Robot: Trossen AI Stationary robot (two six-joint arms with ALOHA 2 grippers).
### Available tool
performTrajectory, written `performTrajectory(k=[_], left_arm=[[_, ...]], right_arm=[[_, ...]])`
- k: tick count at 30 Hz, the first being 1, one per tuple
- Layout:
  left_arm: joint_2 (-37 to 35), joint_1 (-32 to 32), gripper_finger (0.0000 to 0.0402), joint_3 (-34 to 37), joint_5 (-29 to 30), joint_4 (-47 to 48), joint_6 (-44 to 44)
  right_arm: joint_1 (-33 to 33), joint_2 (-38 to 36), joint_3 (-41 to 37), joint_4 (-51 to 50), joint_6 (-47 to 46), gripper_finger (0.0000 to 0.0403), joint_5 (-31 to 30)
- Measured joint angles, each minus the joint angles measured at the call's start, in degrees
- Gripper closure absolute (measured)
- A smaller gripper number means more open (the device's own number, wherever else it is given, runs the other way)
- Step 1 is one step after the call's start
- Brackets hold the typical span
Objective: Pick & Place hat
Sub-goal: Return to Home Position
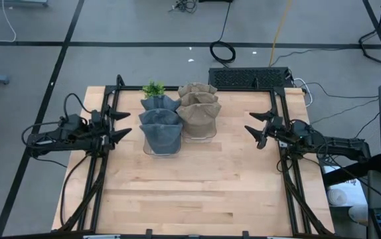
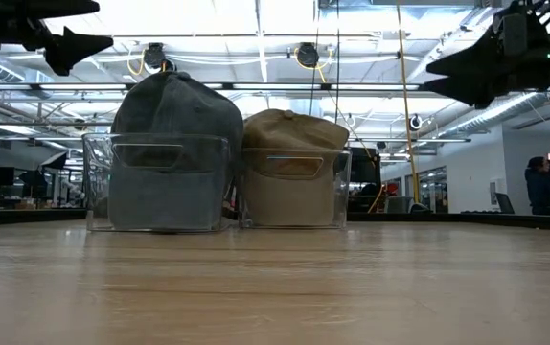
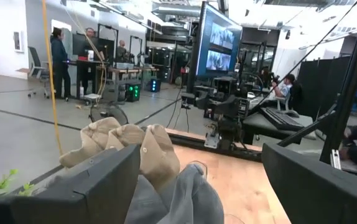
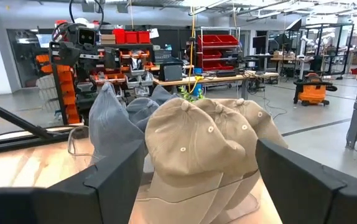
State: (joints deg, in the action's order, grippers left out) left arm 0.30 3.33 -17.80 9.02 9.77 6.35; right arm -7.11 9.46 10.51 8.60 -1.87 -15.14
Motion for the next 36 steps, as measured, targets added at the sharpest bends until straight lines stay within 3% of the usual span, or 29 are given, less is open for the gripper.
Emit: performTrajectory(k=[7, 20, 36], left_arm=[[-0.02, 0.0, 0.0055, 1.04, 0.1, -2.31, 0.14], [0.0, -0.01, 0.0049, 17.24, 1.06, -26.04, 2.5], [-0.01, 0.01, 0.0044, 17.04, 4.95, -12.94, 7.65]], right_arm=[[0.0, -2.88, -3.26, 1.23, -1.05, 0.011, 0.16], [0.0, -5.64, -9.43, 6.6, -2.41, 0.011, -0.04], [-0.02, -5.33, -9.58, -3.86, -6.7, 0.011, -5.0]])
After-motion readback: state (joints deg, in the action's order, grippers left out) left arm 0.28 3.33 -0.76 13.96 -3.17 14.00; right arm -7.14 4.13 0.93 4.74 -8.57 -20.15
